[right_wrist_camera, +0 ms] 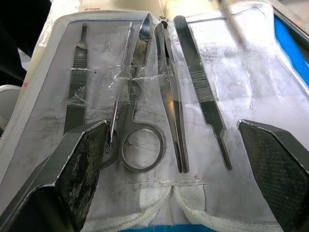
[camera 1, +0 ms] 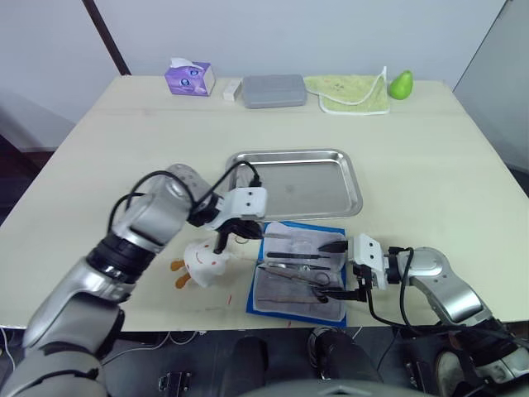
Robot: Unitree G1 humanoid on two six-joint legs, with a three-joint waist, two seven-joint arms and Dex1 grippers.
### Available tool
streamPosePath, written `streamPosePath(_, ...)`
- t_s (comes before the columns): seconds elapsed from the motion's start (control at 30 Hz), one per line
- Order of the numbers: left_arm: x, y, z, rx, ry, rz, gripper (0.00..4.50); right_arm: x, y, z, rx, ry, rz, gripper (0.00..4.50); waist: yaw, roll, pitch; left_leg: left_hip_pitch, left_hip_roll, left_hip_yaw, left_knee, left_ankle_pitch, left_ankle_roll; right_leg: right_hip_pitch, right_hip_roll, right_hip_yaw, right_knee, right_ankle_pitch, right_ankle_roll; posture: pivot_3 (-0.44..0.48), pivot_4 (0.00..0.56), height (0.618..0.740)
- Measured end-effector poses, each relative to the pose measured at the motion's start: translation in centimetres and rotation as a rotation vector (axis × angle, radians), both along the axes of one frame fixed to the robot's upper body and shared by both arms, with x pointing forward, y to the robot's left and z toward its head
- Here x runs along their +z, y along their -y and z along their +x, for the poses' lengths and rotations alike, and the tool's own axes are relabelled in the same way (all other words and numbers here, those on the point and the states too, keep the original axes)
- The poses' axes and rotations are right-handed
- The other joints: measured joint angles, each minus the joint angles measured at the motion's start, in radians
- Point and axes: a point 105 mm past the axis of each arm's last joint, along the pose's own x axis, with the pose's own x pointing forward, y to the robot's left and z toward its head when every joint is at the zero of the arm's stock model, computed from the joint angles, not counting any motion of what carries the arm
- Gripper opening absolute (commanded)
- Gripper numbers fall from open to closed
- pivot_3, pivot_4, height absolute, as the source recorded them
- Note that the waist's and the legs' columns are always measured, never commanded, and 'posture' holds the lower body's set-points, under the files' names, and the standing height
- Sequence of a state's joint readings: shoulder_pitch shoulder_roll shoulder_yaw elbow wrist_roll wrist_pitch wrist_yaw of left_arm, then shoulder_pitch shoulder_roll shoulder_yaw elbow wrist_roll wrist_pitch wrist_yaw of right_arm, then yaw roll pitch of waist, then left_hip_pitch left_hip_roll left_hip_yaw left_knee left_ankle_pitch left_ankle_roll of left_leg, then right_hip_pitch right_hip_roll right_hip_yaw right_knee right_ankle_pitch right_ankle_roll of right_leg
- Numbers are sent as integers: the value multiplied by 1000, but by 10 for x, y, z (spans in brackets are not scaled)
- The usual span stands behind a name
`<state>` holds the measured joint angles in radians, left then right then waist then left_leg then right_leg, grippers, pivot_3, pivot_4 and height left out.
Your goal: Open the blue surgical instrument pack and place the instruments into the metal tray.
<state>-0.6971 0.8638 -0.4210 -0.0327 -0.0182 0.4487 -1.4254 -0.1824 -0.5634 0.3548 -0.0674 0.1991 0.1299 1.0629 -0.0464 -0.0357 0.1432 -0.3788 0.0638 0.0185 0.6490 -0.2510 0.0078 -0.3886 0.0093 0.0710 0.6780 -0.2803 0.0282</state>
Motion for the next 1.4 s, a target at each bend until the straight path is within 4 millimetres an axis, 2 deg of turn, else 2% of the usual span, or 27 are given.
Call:
streamPosePath(0.17, 8, -14, -4, -4, 23, -37, 26, 0, 0, 0, 2, 0, -1, 4500, 1, 0, 0, 0, 0, 0, 0, 0, 0, 0, 0, 0, 0, -1, -2, 0, 150, 740)
streamPosePath(0.27, 18, -20, -6, 45, 21, -135, 26, 0, 0, 0, 7, -1, -2, 4500, 1, 0, 0, 0, 1, 1, 0, 0, 0, 0, 0, 0, 0, -1, -2, 0, 150, 740)
streamPosePath(0.3, 32, -22, -6, 140, 32, -252, 26, 0, 0, 1, 12, -3, -4, 4500, 1, 0, 0, 0, 2, 1, 0, 0, 0, -1, 0, 0, 0, -1, -2, 0, 150, 740)
streamPosePath(0.33, 34, -22, -6, 159, 33, -271, 26, 0, 0, 1, 13, -3, -5, 4500, 2, 0, 0, 0, 2, 1, 0, 0, 0, -1, 0, 0, 0, -1, -2, 0, 150, 740)
streamPosePath(0.57, 49, 2, 8, 513, 11, -587, 26, 0, 2, 3, 29, -10, -13, 4500, 5, -1, 0, 0, 1, 1, 0, 0, 0, 1, -1, -1, 0, 1, 1, 0, 150, 740)
streamPosePath(0.6, 49, 5, 9, 532, 11, -596, 26, 1, 2, 3, 31, -9, -15, 4500, 5, -1, 0, 0, 0, 0, 0, 0, 0, 1, -1, -1, 0, 1, 1, 0, 150, 740)
streamPosePath(0.63, 49, 16, 17, 650, -8, -647, 26, 1, 3, 4, 37, -10, -22, 4500, 7, -1, 0, 0, 0, 0, 1, 0, 0, 1, -1, -1, 0, 1, 1, 0, 150, 740)
streamPosePath(0.7, 49, 20, 21, 705, 6, -653, 26, 1, 3, 4, 41, -11, -24, 4500, 8, -2, 0, -1, -1, -1, 1, 0, 0, 1, -1, -2, 0, 1, 2, 0, 150, 740)
streamPosePath(0.73, 50, 27, 31, 812, 48, -666, 26, 1, 4, 4, 47, -12, -29, 4500, 8, -2, 0, 0, -2, -1, 1, 0, 0, 2, -2, -1, 0, 1, 2, 0, 150, 740)
streamPosePath(0.93, 41, 39, 50, 1115, 91, -642, 26, 2, 8, 5, 61, -11, -52, 4500, 9, -2, 0, -1, -7, -3, 1, 0, 0, 3, -8, -2, -1, 3, 1, 0, 150, 740)
streamPosePath(1.07, 31, 43, 60, 1258, 89, -638, 26, 2, 9, 5, 65, -11, -57, 4500, 10, -2, 0, -1, -9, -2, 1, 0, -1, 4, -10, -2, -2, 4, 2, 0, 150, 740)
streamPosePath(1.23, 16, 44, 71, 1355, 97, -616, 26, 3, 9, 5, 68, -10, -59, 4500, 10, -2, 0, -1, -9, -2, 1, 0, -1, 4, -10, -2, -3, 4, 1, 0, 150, 740)
streamPosePath(1.4, 11, 44, 76, 1391, 117, -615, 26, 3, 10, 5, 67, -10, -61, 4500, 10, -2, 0, -1, -9, -2, 1, 0, -1, 5, -10, -2, -4, 5, 2, 0, 150, 740)
